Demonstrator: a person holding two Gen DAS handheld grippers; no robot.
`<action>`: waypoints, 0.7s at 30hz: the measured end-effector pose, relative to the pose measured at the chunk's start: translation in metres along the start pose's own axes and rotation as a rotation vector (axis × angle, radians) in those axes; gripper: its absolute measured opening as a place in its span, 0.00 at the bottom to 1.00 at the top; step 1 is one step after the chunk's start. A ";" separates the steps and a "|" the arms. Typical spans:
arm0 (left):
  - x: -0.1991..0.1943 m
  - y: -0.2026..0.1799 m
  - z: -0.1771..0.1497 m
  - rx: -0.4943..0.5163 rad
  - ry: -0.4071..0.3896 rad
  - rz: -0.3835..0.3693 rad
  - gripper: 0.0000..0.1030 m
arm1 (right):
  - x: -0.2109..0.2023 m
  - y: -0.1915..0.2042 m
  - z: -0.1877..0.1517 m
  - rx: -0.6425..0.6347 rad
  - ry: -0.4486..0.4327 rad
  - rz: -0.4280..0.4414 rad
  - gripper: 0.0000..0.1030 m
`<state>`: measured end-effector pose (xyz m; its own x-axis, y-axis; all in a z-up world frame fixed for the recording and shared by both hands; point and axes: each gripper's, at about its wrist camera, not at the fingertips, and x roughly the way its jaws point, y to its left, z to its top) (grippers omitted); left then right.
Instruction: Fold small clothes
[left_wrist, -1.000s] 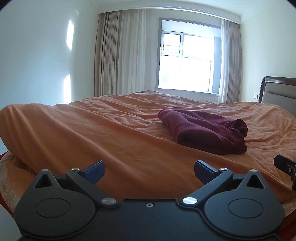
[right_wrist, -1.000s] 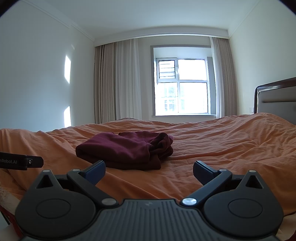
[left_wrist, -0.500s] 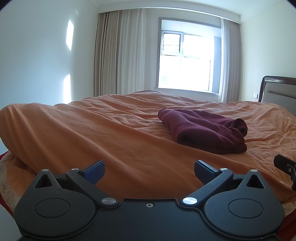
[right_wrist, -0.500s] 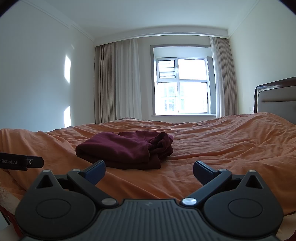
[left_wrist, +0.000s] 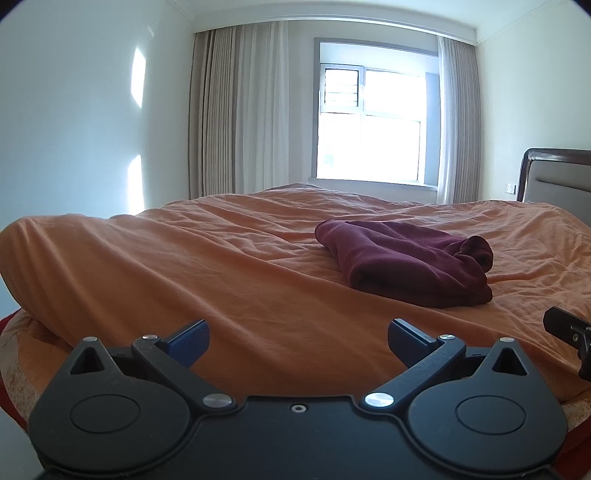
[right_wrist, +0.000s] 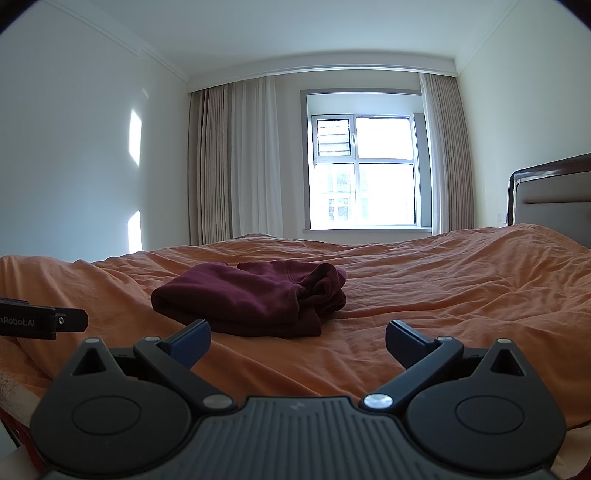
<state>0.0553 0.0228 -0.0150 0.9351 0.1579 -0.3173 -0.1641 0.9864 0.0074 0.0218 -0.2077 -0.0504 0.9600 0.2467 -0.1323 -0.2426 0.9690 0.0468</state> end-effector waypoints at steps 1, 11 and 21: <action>-0.001 -0.001 0.000 0.007 -0.004 0.002 0.99 | 0.000 0.000 0.000 0.000 0.001 0.000 1.00; -0.001 -0.001 0.001 0.006 0.001 0.004 0.99 | -0.001 0.000 0.000 0.001 -0.001 -0.001 1.00; -0.002 -0.001 0.001 0.006 0.003 0.003 0.99 | -0.001 0.000 0.000 0.001 0.000 -0.001 1.00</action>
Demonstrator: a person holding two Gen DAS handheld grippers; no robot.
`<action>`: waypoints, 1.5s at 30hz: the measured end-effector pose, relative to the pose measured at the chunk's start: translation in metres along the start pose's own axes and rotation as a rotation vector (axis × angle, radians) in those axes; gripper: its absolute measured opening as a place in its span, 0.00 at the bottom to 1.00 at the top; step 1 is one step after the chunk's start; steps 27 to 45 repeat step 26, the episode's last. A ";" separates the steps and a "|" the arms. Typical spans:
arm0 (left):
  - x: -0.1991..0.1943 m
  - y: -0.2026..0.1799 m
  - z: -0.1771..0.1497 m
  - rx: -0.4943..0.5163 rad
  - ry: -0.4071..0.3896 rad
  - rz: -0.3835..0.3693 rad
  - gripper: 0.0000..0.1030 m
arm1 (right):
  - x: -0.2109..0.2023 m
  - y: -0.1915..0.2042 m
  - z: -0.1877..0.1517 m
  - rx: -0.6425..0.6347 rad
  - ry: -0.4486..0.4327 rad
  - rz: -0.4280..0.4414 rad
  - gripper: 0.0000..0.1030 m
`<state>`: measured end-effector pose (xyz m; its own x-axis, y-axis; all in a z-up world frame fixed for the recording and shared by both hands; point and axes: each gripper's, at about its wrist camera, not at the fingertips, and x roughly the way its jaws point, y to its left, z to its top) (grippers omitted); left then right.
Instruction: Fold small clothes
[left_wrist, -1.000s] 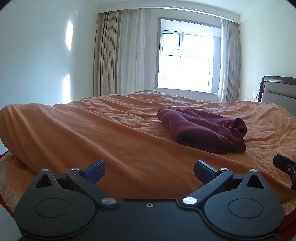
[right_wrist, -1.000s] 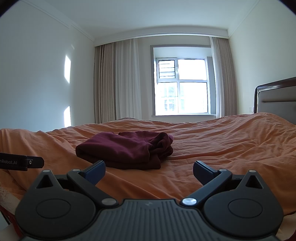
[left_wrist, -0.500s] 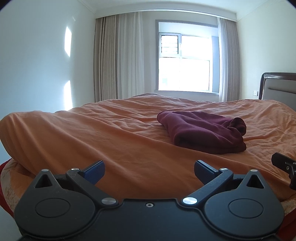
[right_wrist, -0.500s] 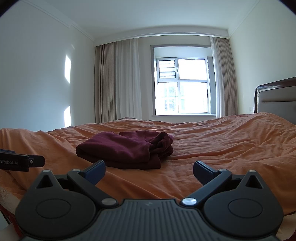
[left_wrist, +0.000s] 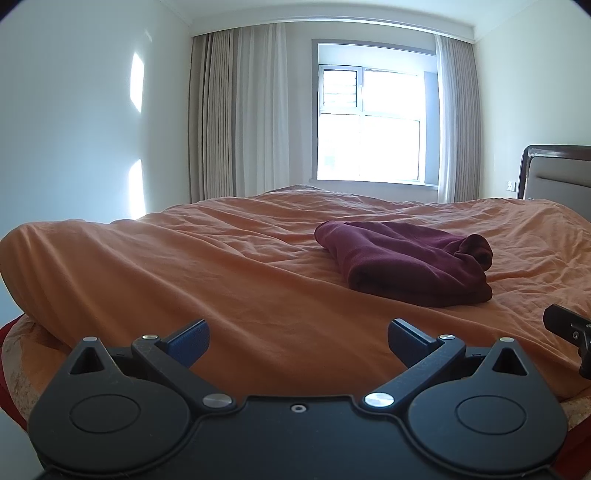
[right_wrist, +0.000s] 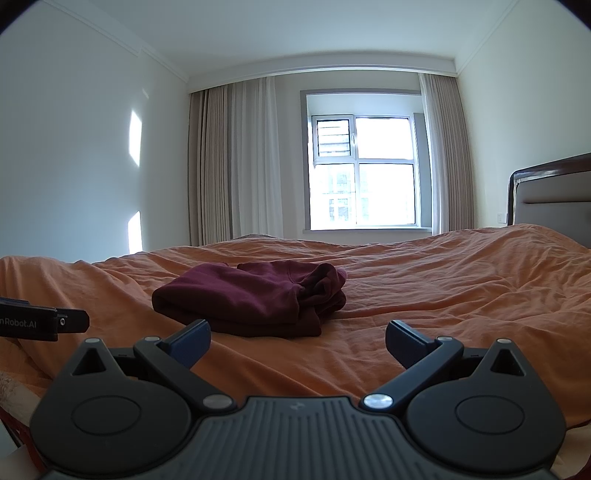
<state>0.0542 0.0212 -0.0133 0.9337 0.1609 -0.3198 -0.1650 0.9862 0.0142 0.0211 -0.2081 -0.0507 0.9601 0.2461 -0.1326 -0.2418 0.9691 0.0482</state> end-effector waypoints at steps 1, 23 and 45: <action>0.000 0.000 0.000 -0.004 0.003 -0.004 0.99 | 0.000 0.000 0.000 0.000 0.000 0.000 1.00; 0.005 0.004 -0.001 -0.036 0.022 -0.026 0.99 | 0.001 -0.004 -0.004 -0.003 0.019 0.008 1.00; 0.007 0.004 -0.001 -0.036 0.032 -0.027 0.99 | 0.005 -0.006 -0.003 0.007 0.037 0.015 1.00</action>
